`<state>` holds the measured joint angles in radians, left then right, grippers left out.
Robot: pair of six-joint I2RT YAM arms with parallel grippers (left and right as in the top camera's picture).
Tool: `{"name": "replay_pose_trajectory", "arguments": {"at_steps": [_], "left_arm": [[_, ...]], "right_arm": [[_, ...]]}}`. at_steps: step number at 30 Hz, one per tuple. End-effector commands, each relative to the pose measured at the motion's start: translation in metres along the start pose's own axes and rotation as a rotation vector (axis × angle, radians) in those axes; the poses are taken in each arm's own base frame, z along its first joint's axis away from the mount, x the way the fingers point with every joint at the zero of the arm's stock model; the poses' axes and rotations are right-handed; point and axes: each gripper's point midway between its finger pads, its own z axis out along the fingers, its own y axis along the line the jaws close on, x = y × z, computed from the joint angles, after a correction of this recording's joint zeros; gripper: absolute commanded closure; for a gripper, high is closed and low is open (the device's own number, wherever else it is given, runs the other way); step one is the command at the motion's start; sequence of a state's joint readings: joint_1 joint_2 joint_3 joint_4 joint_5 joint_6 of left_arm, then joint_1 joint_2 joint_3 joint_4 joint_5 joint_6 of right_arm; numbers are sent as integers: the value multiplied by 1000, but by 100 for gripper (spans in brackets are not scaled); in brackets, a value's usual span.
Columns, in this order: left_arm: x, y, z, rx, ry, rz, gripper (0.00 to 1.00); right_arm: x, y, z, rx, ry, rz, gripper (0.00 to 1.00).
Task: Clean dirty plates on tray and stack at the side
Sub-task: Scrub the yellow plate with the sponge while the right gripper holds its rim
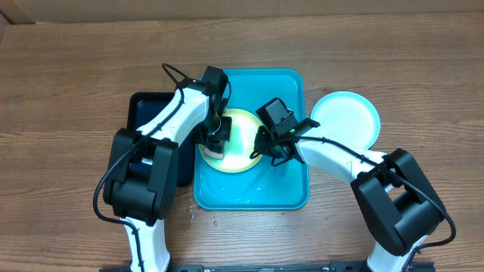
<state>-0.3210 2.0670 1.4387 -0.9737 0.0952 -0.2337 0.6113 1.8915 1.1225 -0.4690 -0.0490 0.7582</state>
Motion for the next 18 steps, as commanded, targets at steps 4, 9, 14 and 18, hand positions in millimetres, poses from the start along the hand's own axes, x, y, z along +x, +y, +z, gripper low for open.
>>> {"name": "replay_pose_trajectory", "arguments": {"at_steps": [4, 9, 14, 18], "left_arm": [[45, -24, 46, 90, 216, 3, 96], [53, -49, 43, 188, 244, 23, 96], [54, -65, 41, 257, 250, 37, 96], [48, -68, 42, 265, 223, 45, 96]], "right_arm": [[1, 6, -4, -17, -6, -15, 96], [1, 6, -4, -17, -5, -15, 96], [1, 6, -4, -18, -5, -15, 96], [1, 6, -4, -18, -5, -15, 96]]}}
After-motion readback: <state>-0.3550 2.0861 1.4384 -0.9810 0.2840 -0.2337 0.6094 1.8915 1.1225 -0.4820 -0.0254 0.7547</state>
